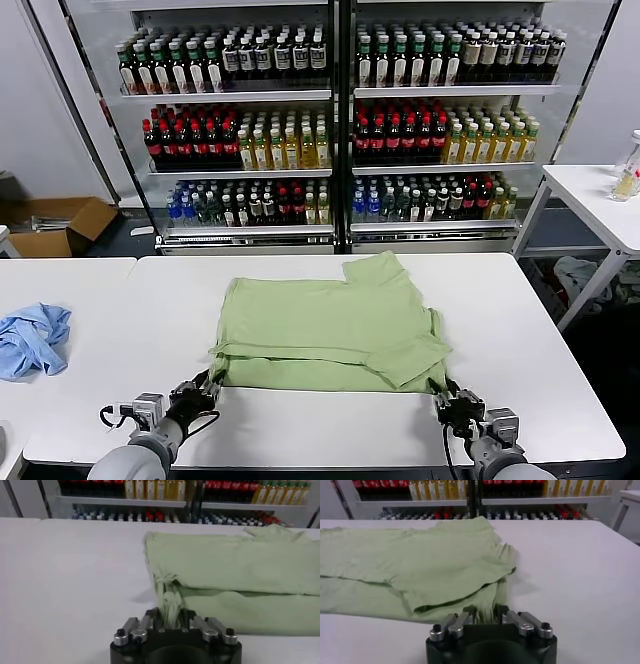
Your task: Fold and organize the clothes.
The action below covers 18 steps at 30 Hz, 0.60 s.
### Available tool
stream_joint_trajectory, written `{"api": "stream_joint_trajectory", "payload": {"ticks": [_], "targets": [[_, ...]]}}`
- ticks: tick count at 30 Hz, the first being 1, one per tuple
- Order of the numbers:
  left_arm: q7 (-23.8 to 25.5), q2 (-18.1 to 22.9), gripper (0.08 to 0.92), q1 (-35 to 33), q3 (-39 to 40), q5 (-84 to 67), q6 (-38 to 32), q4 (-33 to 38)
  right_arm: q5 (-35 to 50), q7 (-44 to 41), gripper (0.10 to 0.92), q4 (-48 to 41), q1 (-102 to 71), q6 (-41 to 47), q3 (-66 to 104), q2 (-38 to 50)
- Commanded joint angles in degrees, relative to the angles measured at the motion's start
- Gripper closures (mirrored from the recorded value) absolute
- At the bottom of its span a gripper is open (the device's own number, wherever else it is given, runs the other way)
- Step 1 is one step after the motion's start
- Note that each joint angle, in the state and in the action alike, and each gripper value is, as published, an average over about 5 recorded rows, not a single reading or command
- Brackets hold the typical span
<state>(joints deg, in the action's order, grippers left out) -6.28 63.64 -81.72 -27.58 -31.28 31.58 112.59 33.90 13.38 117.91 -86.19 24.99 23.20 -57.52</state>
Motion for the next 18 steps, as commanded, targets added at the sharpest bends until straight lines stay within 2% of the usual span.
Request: {"api": "stream_joint_trajectory", "payload": {"ticks": [1,5,8,13,18], "targets": [[-0.5,0.2,0.735,-1.7,-0.3,0.3,0.7,1.8,0.8,0.0,0.892,1.8,-1.2,0.4,0.8,0.1],[-2.9,-0.9,0.853,-7.5,-2.5,0.3,1.5,8.9,0.9,-0.5,0.917,8.1,-5.5,0.9,3.1,1.8],[-3.4,-2.1,0.908,-13.0,-4.7,0.3,1.5,13.3,0.4,-1.1,0.917,11.8,-9.0,0.9,4.8,3.2],[-3.2,-2.7,0.919,-21.2,-7.3,1.1,1.4,16.5,-1.4,-1.7,0.917,13.8,-12.7,0.1,5.7,4.0],[-3.4,-1.9,0.919,-24.5,-8.3,1.8,1.3,18.9,-3.5,-2.0,0.917,14.0,-15.5,-0.7,4.9,3.5]]}}
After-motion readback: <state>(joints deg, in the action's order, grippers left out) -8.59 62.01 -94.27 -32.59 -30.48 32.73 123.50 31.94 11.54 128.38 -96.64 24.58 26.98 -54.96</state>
